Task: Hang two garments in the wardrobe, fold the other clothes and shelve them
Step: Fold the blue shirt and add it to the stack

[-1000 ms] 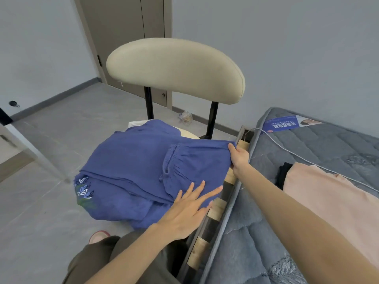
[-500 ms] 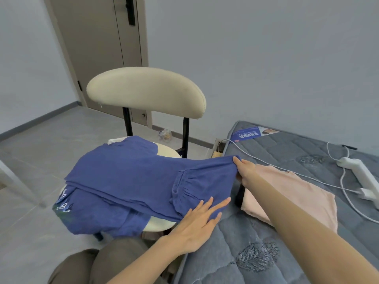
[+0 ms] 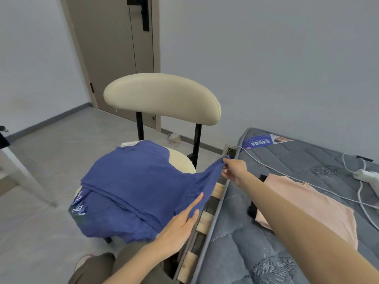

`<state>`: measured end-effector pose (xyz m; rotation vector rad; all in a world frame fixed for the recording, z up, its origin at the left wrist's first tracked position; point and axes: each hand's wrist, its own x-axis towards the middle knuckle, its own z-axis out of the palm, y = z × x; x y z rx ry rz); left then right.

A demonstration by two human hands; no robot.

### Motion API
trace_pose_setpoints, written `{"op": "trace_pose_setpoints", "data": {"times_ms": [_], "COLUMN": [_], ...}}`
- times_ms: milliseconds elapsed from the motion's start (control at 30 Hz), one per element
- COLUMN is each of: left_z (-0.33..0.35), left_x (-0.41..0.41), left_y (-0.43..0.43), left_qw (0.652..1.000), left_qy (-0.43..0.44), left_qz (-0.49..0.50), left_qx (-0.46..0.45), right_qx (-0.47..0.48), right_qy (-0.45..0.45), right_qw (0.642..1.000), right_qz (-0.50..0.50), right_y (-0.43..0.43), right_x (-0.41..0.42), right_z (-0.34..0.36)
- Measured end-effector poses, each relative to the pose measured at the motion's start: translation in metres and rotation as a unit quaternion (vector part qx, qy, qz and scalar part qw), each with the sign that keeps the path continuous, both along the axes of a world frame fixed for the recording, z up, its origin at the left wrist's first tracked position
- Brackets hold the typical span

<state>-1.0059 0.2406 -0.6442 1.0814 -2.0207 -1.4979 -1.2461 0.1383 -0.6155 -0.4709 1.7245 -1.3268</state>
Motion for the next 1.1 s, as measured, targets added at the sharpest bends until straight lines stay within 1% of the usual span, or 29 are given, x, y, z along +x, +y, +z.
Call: {"op": "trace_pose_setpoints", "data": {"times_ms": [167, 333, 433, 567, 667, 733, 800, 867, 933, 967, 1033, 1100], "left_z": [-0.016, -0.026, -0.037, -0.056, -0.063, -0.066, -0.065, -0.061, -0.05, -0.043, -0.032, -0.029], "left_x": [0.044, 0.087, 0.11, 0.136, 0.146, 0.147, 0.144, 0.137, 0.127, 0.12, 0.1, 0.077], "left_y": [-0.033, -0.066, -0.085, -0.106, -0.115, -0.116, -0.114, -0.11, -0.106, -0.104, -0.099, -0.094], "left_qw": [0.99, 0.952, 0.926, 0.899, 0.89, 0.893, 0.905, 0.911, 0.886, 0.873, 0.864, 0.879], "left_qy": [0.039, 0.098, 0.127, 0.138, 0.134, 0.101, 0.031, -0.077, -0.18, -0.208, -0.222, -0.244], "left_qz": [0.131, 0.264, 0.312, 0.364, 0.379, 0.381, 0.388, 0.403, 0.418, 0.415, 0.377, 0.277], "left_qx": [0.03, 0.123, 0.171, 0.201, 0.216, 0.219, 0.173, 0.051, -0.092, -0.152, -0.25, -0.302], "right_qx": [0.0, 0.007, 0.012, -0.008, -0.023, -0.032, -0.037, -0.042, -0.041, -0.034, -0.014, 0.019], "right_qy": [0.044, 0.077, 0.105, 0.128, 0.143, 0.137, 0.121, 0.124, 0.145, 0.161, 0.193, 0.219], "right_qw": [0.997, 0.99, 0.984, 0.977, 0.966, 0.959, 0.958, 0.964, 0.971, 0.973, 0.972, 0.968], "right_qz": [0.06, 0.115, 0.144, 0.17, 0.212, 0.246, 0.259, 0.232, 0.185, 0.164, 0.131, 0.119], "right_y": [-0.049, -0.094, -0.116, -0.141, -0.152, -0.151, -0.147, -0.141, -0.133, -0.128, -0.117, -0.105], "right_x": [0.054, 0.104, 0.13, 0.154, 0.165, 0.166, 0.161, 0.148, 0.129, 0.12, 0.1, 0.082], "right_z": [0.0, -0.011, -0.023, -0.038, -0.046, -0.05, -0.054, -0.057, -0.06, -0.062, -0.068, -0.077]}}
